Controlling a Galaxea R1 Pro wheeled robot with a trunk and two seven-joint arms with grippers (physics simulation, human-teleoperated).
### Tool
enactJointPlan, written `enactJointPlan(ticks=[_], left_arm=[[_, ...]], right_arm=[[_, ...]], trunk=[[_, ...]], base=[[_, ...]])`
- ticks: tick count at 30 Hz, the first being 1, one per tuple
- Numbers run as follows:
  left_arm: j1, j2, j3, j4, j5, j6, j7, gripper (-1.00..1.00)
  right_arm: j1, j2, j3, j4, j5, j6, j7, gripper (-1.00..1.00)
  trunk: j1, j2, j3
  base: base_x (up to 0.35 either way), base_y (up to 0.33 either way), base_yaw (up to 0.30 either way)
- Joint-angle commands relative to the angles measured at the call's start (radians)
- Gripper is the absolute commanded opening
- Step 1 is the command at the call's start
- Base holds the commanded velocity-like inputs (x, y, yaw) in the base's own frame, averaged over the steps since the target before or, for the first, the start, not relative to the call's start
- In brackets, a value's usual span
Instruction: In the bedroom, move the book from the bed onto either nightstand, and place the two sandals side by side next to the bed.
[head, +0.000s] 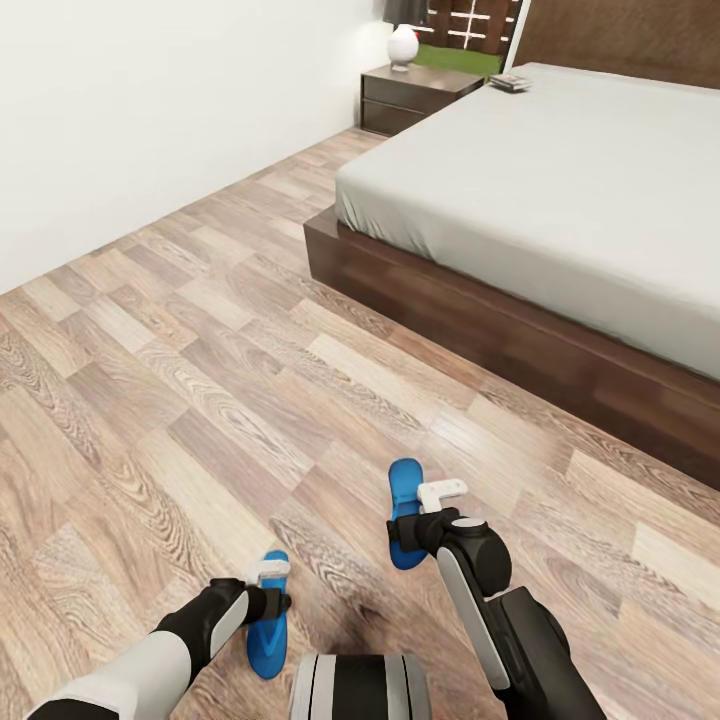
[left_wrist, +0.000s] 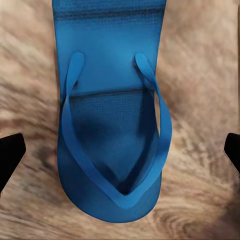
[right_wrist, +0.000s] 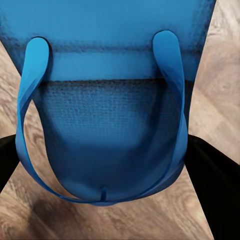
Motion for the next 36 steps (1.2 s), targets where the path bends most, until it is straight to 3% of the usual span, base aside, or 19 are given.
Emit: enactJointPlan(ticks=[1, 9, 20, 29, 36], left_arm=[[0.0, 0.0, -0.007, -0.001, 0.008, -0.012, 0.001, 1.0], [0.0, -0.001, -0.007, -0.001, 0.008, -0.038, 0.001, 1.0], [0.001, -0.001, -0.007, -0.001, 0.009, -0.043, 0.001, 1.0], [0.001, -0.001, -0.007, -0.001, 0.008, -0.043, 0.001, 1.0], [0.001, 0.0, -0.007, -0.002, 0.009, -0.045, 0.001, 1.0]], right_arm=[[-0.001, 0.0, 0.001, -0.001, -0.011, 0.003, -0.011, -1.0], [0.0, 0.0, 0.001, -0.001, -0.011, 0.003, -0.011, -1.0], [0.0, 0.0, 0.001, -0.001, -0.011, 0.003, -0.011, -1.0], [-0.001, 0.0, 0.001, -0.001, -0.011, 0.003, -0.012, -1.0], [0.0, 0.0, 0.001, -0.001, -0.01, 0.003, -0.012, -1.0]], trunk=[[0.0, 0.0, -0.001], [0.003, -0.002, -0.028], [0.003, -0.002, -0.028], [0.007, -0.004, -0.062], [0.007, -0.004, -0.066]], base=[[0.0, 0.0, 0.0], [0.0, 0.0, 0.0], [0.0, 0.0, 0.0], [0.0, 0.0, 0.0], [0.0, 0.0, 0.0]])
